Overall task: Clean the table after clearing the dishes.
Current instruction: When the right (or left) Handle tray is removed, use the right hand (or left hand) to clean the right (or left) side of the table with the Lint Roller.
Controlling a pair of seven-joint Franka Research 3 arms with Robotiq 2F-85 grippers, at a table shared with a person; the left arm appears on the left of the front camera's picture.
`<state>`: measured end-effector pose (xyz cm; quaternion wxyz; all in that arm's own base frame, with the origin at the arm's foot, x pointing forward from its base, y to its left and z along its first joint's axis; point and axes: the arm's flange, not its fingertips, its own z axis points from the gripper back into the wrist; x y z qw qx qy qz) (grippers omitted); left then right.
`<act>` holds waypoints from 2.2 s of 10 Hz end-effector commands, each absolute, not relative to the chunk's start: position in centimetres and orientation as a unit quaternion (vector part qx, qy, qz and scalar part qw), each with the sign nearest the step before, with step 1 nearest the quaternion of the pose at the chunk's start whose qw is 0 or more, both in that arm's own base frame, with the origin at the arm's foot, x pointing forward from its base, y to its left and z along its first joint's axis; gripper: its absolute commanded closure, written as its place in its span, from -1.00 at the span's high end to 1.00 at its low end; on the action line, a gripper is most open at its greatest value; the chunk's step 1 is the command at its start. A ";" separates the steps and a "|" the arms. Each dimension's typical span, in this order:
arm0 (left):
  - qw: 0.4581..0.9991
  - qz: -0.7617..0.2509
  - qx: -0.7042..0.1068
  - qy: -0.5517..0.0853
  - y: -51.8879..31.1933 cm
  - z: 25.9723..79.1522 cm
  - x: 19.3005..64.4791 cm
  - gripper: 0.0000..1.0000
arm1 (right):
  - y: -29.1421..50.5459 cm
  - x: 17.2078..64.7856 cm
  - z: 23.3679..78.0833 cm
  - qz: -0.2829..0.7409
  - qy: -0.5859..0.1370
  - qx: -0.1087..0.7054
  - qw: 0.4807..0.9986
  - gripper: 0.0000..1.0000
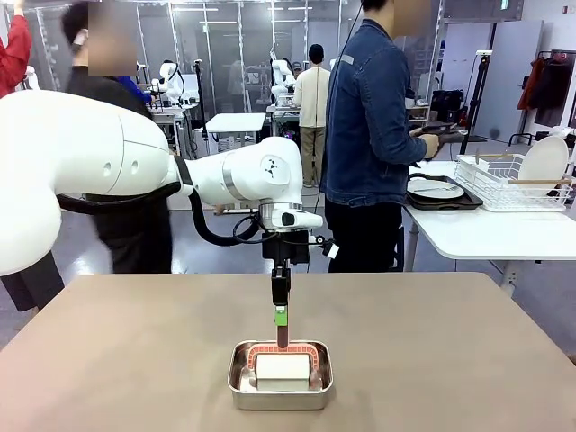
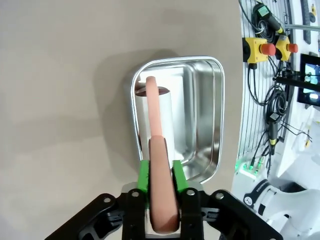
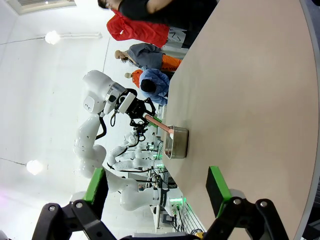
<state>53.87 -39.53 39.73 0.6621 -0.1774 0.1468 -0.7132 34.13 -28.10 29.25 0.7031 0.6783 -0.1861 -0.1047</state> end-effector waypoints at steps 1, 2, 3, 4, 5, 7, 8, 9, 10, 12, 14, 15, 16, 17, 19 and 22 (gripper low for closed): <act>0.654 -0.719 -0.181 0.151 -39.2 40.2 53.9 -1.00 | -28.0 33.9 29.5 -0.106 -0.183 0.675 0.707 1.00; 0.655 -0.718 -0.181 0.150 -39.1 40.6 53.7 -1.00 | -28.0 33.9 29.5 -0.106 -0.183 0.675 0.707 1.00; 0.667 -0.708 -0.177 0.147 -38.6 41.5 53.2 -1.00 | -28.0 33.9 29.5 -0.106 -0.183 0.675 0.707 1.00; 0.706 -0.682 -0.138 0.134 -37.5 43.4 52.0 -0.82 | -28.0 33.9 29.5 -0.106 -0.183 0.675 0.707 1.00; 0.737 -0.656 -0.129 0.100 -35.5 45.6 50.0 -0.82 | -28.0 33.9 29.5 -0.106 -0.183 0.675 0.707 1.00; 0.829 -0.543 -0.132 0.019 -29.3 50.2 45.8 -0.82 | -28.0 33.9 29.5 -0.106 -0.183 0.675 0.707 1.00; 0.880 -0.448 -0.157 -0.035 -25.1 51.1 44.8 -0.82 | -28.0 33.9 29.5 -0.106 -0.183 0.675 0.707 1.00; 0.912 -0.357 -0.190 -0.067 -20.9 50.5 44.3 -0.82 | -28.0 33.9 29.5 -0.106 -0.183 0.675 0.707 1.00; 0.934 -0.283 -0.204 -0.078 -17.5 49.4 43.9 -0.82 | -28.0 33.9 29.5 -0.106 -0.183 0.675 0.707 1.00; 0.945 -0.182 -0.249 -0.108 -13.0 46.7 43.3 -0.82 | -28.0 33.9 29.5 -0.106 -0.183 0.675 0.707 1.00; 0.942 -0.213 -0.235 -0.107 -11.9 45.2 43.7 -0.82 | -28.0 33.9 29.5 -0.106 -0.183 0.675 0.707 1.00; 0.946 -0.188 -0.254 -0.073 -9.9 46.1 43.9 -0.82 | -28.0 33.9 29.5 -0.106 -0.183 0.675 0.707 1.00; 0.946 -0.188 -0.254 -0.073 -9.9 46.1 43.9 -0.82 | -28.0 33.9 29.5 -0.106 -0.183 0.675 0.707 1.00; 0.946 -0.188 -0.254 -0.073 -9.9 46.1 43.9 -0.82 | -28.0 33.9 29.5 -0.106 -0.183 0.675 0.707 1.00; 0.940 -0.159 -0.291 -0.083 -9.3 44.9 45.8 -0.59 | -28.0 33.9 29.5 -0.106 -0.183 0.675 0.707 1.00; 0.920 -0.087 -0.373 -0.084 -7.9 42.0 49.0 -0.59 | -28.0 33.9 29.5 -0.106 -0.183 0.675 0.707 1.00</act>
